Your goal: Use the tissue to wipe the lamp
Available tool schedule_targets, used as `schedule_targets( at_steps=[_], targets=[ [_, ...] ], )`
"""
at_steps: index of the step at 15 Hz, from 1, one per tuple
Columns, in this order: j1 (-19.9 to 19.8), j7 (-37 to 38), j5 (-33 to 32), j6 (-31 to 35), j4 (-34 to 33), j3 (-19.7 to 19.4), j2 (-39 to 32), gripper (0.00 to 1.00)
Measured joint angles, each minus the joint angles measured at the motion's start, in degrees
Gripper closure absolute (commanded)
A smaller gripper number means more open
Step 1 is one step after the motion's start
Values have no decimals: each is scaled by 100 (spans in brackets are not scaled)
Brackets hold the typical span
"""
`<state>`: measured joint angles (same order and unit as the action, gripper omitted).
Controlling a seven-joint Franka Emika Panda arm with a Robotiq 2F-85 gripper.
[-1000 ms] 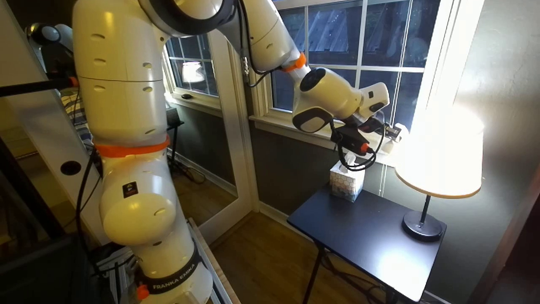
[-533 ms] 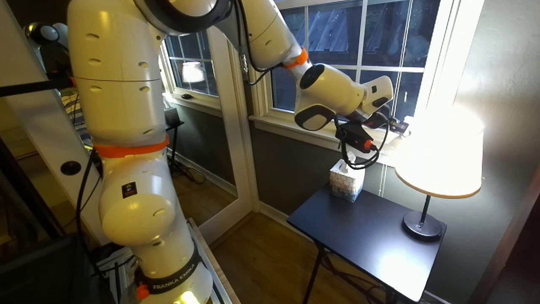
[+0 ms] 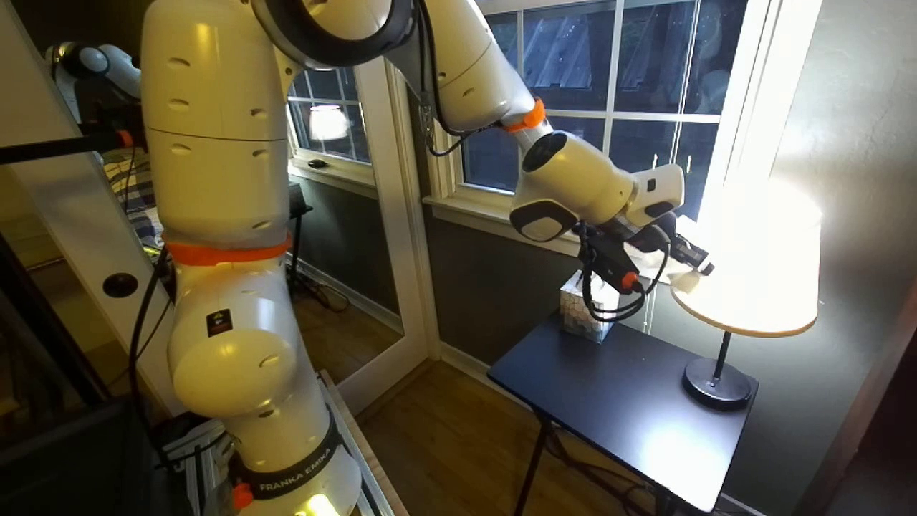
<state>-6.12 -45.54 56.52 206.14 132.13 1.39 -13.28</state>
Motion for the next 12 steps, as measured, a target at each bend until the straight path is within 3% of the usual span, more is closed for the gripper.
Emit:
schedule_targets(
  at_steps=[6,12],
  targets=[
    [40,-341,351,-456,-172,-237,-442,100],
    [276,-621,751,-870,-375,-766,-859,100]
  ],
)
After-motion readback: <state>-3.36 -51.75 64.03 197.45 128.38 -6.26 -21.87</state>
